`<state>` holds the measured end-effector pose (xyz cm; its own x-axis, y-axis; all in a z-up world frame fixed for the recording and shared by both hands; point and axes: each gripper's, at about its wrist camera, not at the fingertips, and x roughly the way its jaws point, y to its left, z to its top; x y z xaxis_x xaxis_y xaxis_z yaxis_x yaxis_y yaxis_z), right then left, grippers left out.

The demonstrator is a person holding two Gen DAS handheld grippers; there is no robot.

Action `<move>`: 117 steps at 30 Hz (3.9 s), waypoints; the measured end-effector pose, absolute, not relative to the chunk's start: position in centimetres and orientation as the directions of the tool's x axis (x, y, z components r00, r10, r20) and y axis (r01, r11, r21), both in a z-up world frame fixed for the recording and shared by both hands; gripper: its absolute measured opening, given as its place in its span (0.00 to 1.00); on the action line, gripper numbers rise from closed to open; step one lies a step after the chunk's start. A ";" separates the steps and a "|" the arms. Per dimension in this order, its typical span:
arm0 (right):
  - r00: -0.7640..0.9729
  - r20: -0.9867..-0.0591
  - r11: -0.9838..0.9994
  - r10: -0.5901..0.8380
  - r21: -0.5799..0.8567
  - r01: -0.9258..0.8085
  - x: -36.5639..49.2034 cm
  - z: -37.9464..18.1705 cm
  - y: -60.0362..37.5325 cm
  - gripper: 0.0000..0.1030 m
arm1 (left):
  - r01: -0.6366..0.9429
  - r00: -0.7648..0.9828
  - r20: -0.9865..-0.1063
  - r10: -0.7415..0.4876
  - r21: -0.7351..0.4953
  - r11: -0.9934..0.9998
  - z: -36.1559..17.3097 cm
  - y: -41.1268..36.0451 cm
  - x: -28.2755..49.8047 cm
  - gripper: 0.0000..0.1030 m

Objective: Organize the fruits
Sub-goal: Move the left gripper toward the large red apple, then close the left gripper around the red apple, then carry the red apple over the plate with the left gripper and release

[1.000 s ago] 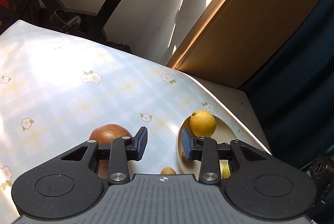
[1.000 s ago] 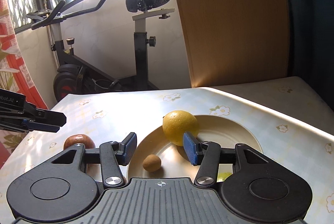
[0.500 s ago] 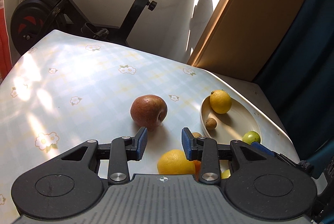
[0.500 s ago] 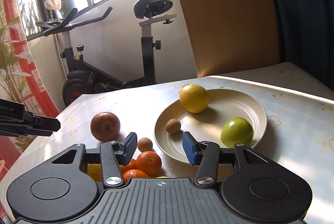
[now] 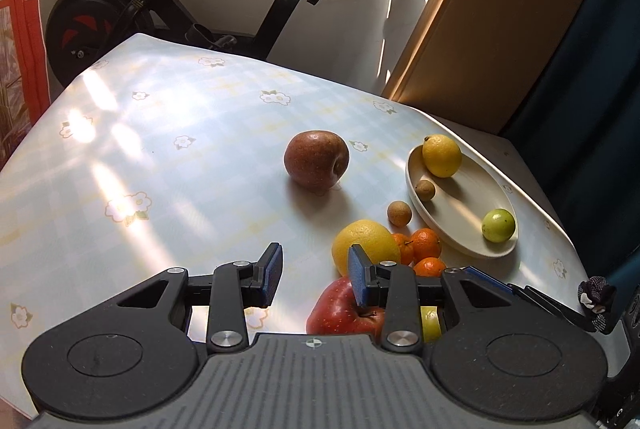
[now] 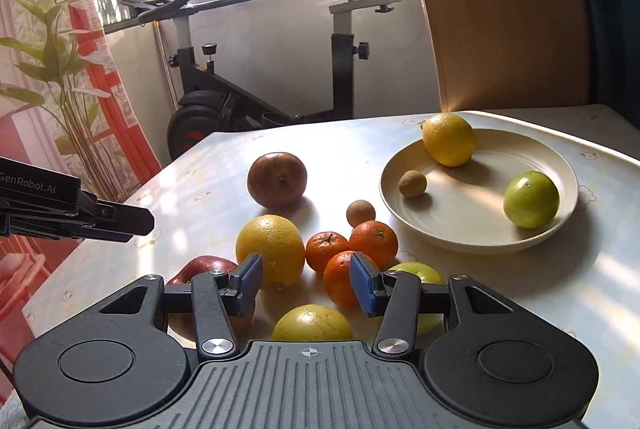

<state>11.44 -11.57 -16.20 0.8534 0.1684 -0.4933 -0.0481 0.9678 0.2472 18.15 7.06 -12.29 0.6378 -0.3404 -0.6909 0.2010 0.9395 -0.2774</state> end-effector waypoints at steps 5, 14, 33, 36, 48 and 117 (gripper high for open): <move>0.841 -0.501 0.968 0.205 0.231 -0.099 11.3 -16.1 -10.1 0.44 | 0.183 0.663 -0.679 -0.314 -0.259 0.948 -12.2 8.0 16.7 0.36; 0.826 -0.503 0.966 0.253 0.185 -0.183 10.7 -15.7 -7.7 0.45 | 0.162 0.680 -0.660 -0.319 -0.289 0.943 -12.0 10.2 16.8 0.36; 0.771 -0.584 0.966 0.255 0.111 -0.235 11.4 -16.8 -4.8 0.53 | 0.186 0.649 -0.671 -0.360 -0.318 0.930 -13.5 10.8 17.6 0.36; 0.763 -0.594 0.966 0.253 0.109 -0.236 11.6 -17.1 -4.6 0.54 | 0.187 0.647 -0.668 -0.367 -0.328 0.926 -13.6 10.9 17.7 0.36; 0.748 -0.617 0.964 0.245 0.073 -0.256 12.6 -17.8 -3.8 0.54 | 0.271 0.588 -0.680 -0.438 -0.345 0.899 -15.0 8.7 19.2 0.38; 0.849 -0.502 0.986 0.168 0.068 -0.155 18.5 -10.8 -19.9 0.60 | 0.531 0.413 -0.660 -0.627 -0.385 0.755 -8.7 -6.8 28.7 0.36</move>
